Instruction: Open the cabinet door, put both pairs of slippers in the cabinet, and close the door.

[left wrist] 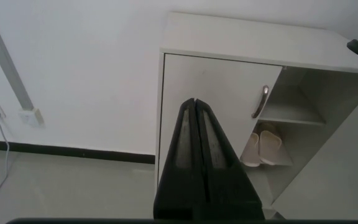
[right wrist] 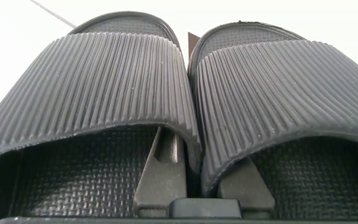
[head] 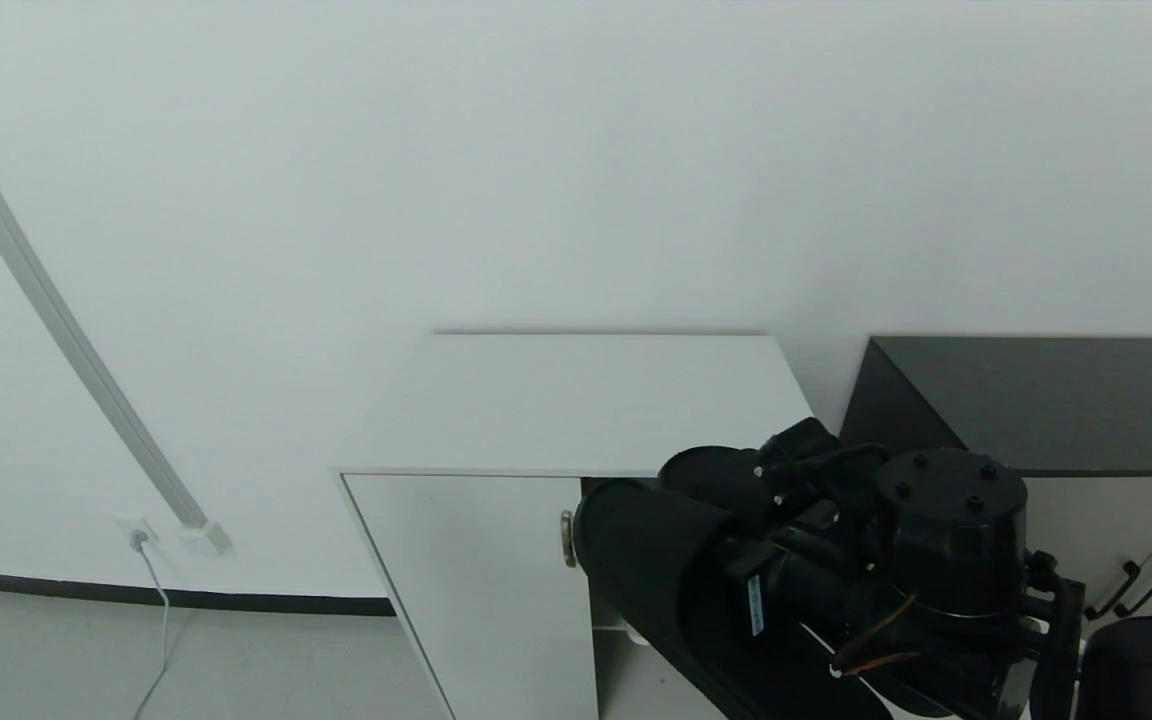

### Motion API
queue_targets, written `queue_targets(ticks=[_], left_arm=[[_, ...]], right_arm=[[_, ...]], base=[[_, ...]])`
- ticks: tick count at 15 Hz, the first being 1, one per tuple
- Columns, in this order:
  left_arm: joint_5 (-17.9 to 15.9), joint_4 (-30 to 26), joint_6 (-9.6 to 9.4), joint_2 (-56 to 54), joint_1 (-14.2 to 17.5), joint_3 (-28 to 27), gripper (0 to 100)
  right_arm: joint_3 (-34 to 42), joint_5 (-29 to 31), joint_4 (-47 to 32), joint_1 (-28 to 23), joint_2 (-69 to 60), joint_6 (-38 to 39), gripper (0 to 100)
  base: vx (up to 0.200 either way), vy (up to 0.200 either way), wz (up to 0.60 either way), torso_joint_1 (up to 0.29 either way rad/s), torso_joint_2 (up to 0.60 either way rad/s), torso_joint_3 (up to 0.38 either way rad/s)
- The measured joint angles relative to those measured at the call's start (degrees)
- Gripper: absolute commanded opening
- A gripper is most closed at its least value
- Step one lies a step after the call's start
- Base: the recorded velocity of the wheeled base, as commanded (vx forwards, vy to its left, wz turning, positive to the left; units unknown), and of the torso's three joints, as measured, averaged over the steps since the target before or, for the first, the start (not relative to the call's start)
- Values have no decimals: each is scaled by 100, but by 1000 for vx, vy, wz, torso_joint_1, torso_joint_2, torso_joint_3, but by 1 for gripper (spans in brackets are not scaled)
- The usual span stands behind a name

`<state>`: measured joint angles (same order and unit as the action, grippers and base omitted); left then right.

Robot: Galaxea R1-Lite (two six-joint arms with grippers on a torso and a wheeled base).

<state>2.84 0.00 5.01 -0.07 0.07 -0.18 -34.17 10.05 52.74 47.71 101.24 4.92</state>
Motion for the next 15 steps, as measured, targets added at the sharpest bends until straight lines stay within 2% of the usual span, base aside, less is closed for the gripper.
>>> queue_targets(ticks=[8,15], left_arm=[[2,0,7,2,0,2,0],[5,0,23,0,0,7,0]], right_arm=[[35,-11,6,16,9,-17,0],[49,-20,6,38,18,-17,0]], base=[[0,0,0,-150,342,189],[0,0,0,-224,537,307]])
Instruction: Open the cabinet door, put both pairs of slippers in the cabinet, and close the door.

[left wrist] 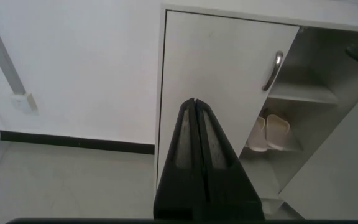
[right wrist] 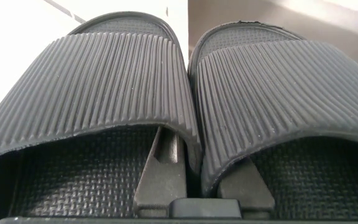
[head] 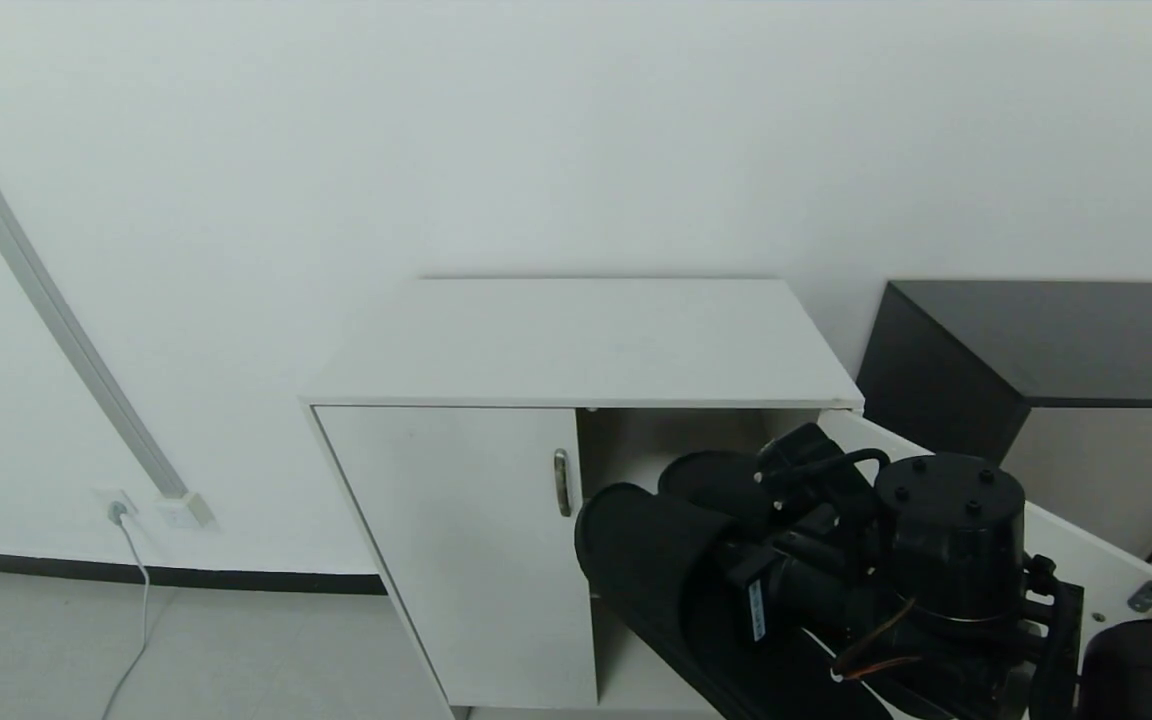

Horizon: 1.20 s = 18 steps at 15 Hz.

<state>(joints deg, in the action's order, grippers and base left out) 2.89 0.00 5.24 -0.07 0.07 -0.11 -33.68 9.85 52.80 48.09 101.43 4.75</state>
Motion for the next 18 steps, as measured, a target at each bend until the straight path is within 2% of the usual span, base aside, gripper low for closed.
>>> queue_targets(ticks=[10,18], left_arm=[[0,0,0,0,0,-2,0],[-2,0,-7,0,0,-2,0]], right_arm=[[34,-28,-2,4,37,2,0],[37,-38,0,4,83,0,0]], base=[[0,0,0,-185,509,314],[0,0,0,-119,463,340]])
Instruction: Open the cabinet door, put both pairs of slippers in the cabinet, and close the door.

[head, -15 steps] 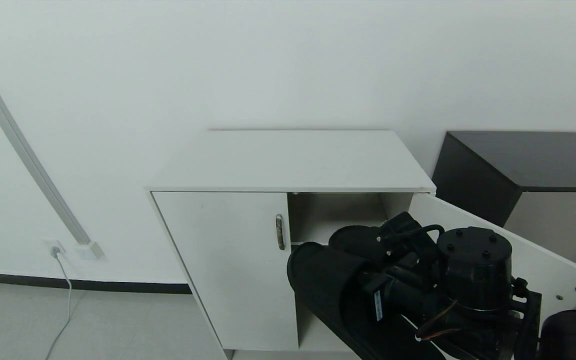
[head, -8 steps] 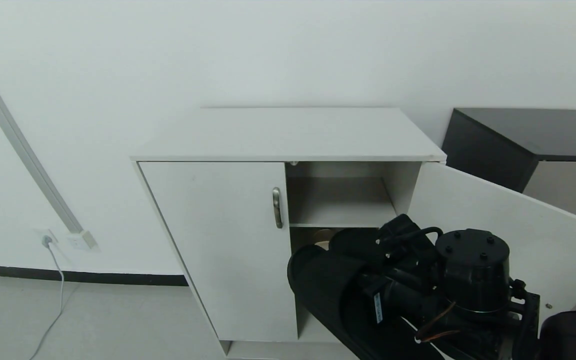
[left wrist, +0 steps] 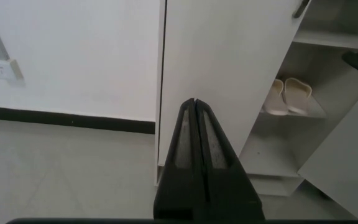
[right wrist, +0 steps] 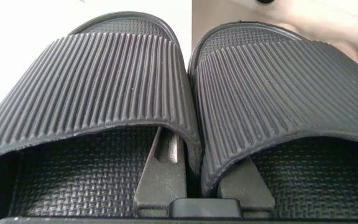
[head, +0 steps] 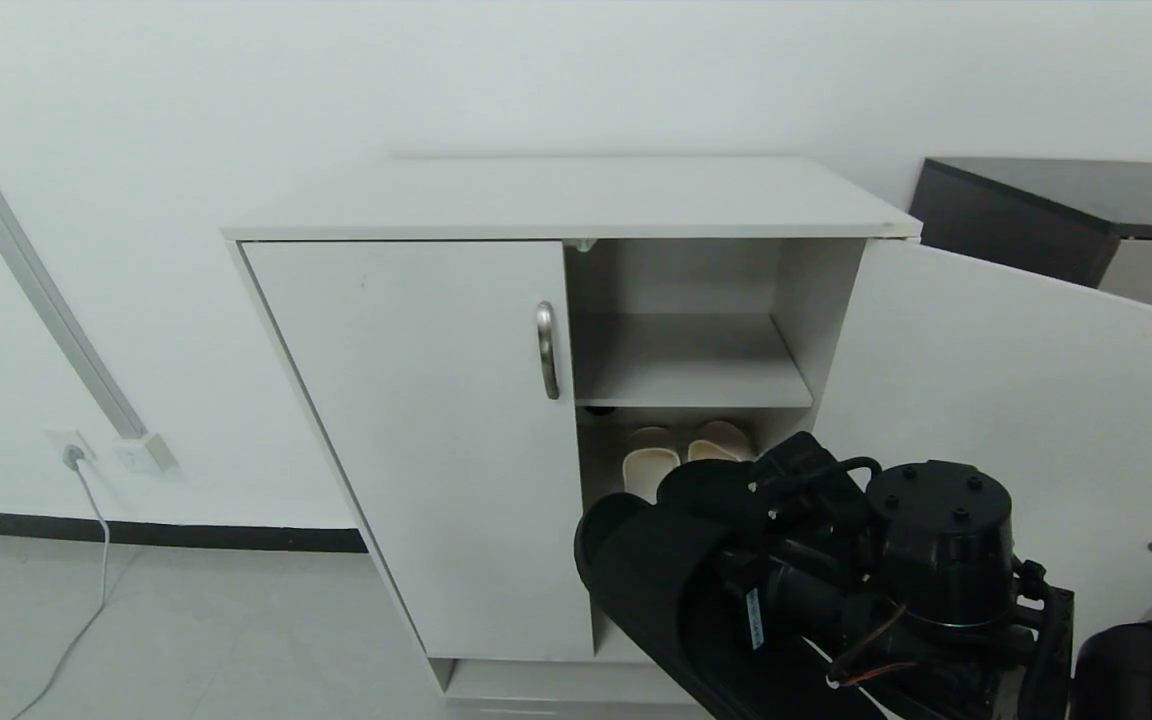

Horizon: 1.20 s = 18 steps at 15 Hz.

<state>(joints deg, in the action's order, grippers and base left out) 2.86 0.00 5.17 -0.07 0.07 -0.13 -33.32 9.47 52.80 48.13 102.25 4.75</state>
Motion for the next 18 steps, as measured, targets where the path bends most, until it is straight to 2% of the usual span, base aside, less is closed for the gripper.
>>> queue_targets(ticks=[5,7,18], left_arm=[[0,-2,0,0,0,-2,0],[0,0,0,0,0,0,0],[0,0,-6,2,0,4,0]], right_arm=[[7,2,2,21,6,-2,0],[11,2,0,29,9,0,0],[113,-118,240,77,26,0,0]], base=[[0,0,0,-40,426,381],[0,0,0,2,168,154],[0,0,0,0,6,3]])
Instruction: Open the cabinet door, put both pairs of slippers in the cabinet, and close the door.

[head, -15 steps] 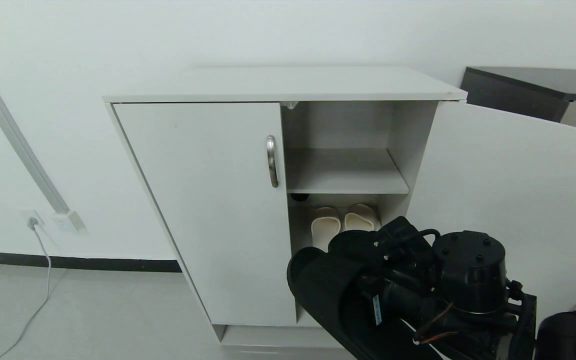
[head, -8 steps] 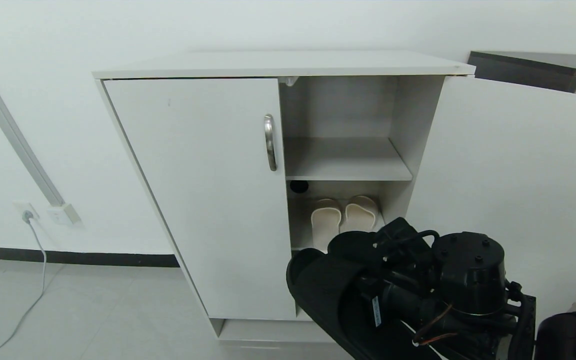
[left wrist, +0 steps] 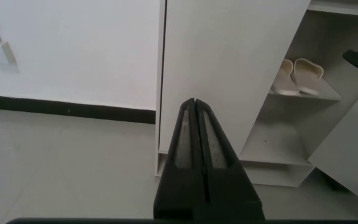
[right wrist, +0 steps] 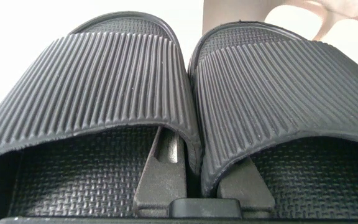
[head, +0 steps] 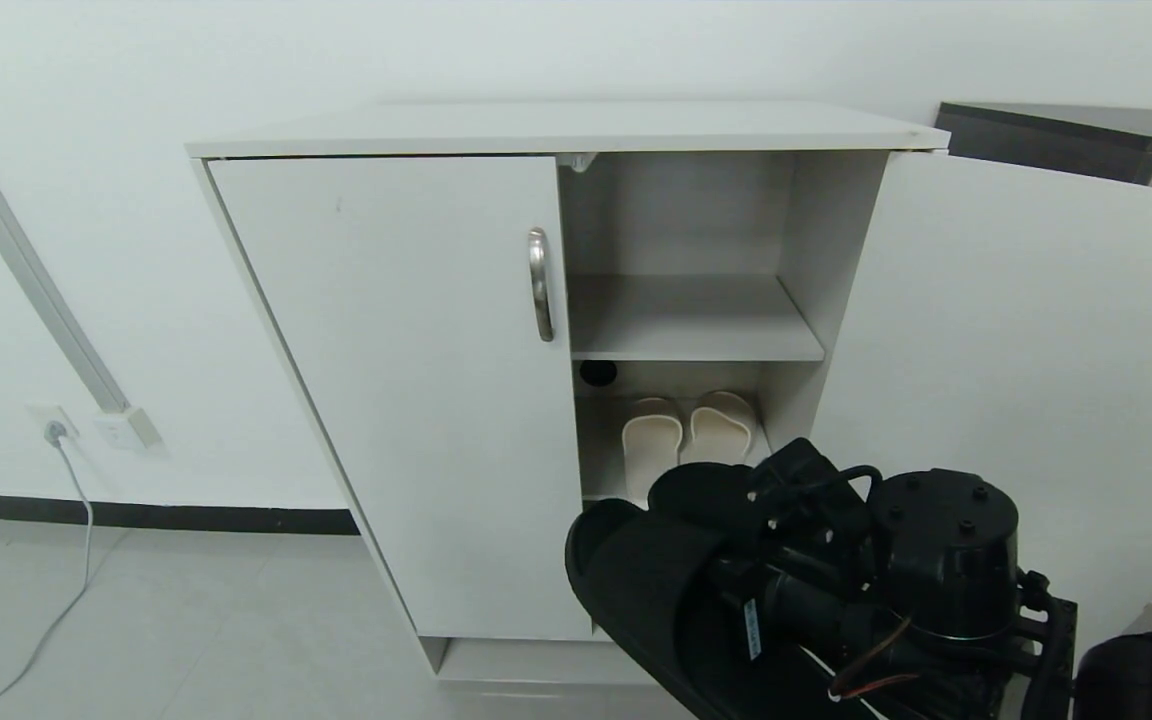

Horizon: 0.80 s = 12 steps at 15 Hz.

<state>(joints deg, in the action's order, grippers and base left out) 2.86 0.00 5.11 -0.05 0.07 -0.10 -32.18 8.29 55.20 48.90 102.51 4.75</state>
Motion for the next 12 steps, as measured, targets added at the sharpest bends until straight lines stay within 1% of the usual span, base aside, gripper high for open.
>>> queue_targets(ticks=[12], left_arm=[[0,0,0,0,2,-1,0]], right_arm=[[127,-22,156,61,57,-137,0]], base=[[0,0,0,0,0,0]])
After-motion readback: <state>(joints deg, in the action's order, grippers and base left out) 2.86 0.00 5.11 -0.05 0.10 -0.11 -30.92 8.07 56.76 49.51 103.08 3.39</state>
